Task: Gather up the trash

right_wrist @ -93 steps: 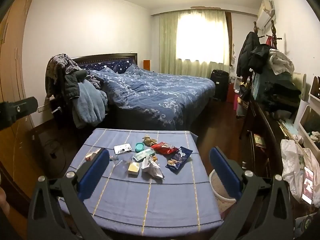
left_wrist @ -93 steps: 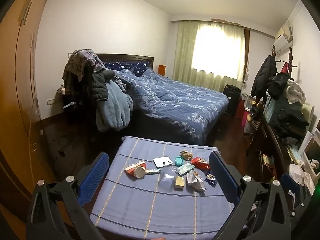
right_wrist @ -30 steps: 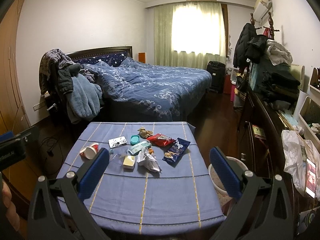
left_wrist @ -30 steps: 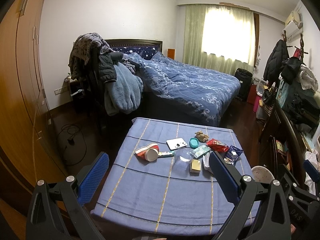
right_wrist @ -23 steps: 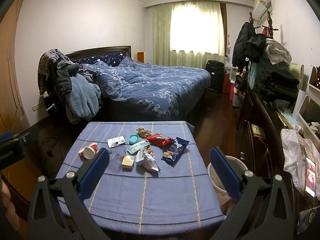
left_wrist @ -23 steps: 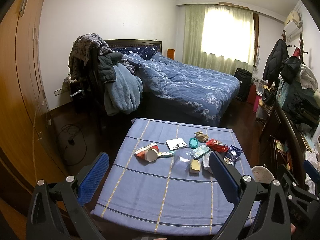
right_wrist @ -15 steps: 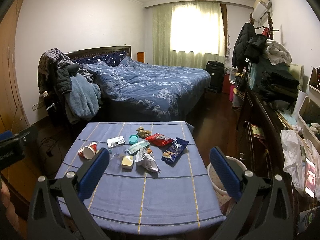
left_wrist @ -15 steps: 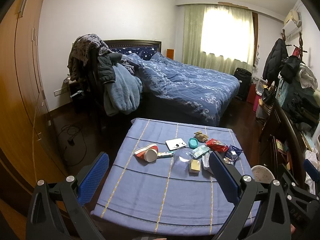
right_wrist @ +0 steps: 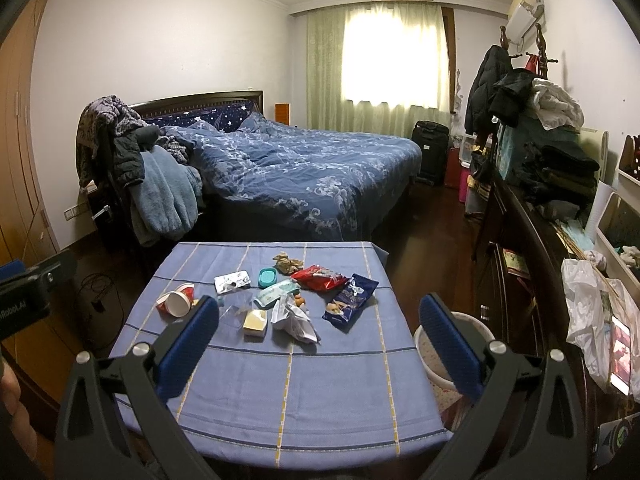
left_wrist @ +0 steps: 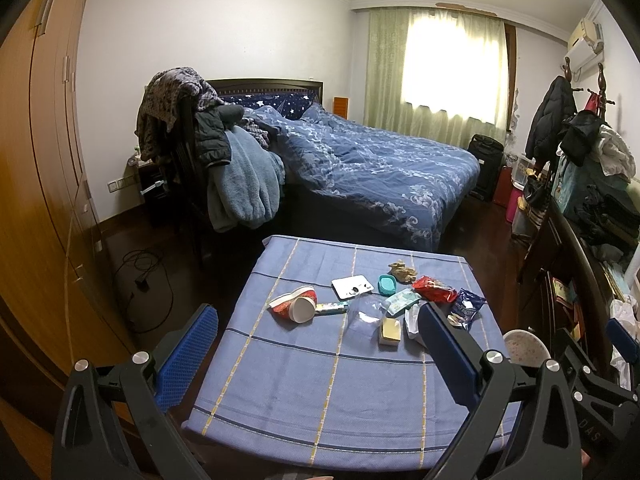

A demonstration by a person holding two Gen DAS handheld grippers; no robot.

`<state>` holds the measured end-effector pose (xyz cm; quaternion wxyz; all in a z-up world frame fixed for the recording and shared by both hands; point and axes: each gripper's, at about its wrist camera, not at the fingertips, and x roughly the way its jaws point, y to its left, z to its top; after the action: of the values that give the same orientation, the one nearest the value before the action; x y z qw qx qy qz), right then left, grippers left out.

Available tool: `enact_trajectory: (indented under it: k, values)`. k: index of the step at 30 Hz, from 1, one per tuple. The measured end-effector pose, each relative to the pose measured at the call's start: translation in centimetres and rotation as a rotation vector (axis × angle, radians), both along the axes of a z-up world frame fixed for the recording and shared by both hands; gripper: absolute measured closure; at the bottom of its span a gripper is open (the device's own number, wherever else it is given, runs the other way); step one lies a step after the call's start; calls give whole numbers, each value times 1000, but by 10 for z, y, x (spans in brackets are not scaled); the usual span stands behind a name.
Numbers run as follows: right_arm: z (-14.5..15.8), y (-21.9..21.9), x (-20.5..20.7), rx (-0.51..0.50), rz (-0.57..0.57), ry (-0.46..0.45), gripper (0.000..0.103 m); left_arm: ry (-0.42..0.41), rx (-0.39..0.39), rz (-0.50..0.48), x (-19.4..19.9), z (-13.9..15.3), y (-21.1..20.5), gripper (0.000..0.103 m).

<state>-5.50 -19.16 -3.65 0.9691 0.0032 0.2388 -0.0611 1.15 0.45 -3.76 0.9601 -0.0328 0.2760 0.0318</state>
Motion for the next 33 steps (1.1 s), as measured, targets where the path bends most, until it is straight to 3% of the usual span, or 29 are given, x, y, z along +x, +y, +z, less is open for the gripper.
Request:
enact_trajectory:
  k: [29,33]
  values:
    - [1,0,1,1,-1,3,3,6,2,-3,-2,-2,0,3]
    - [-2,0,1,5,-1,10,3,13,4,-5,-4,-15,1,3]
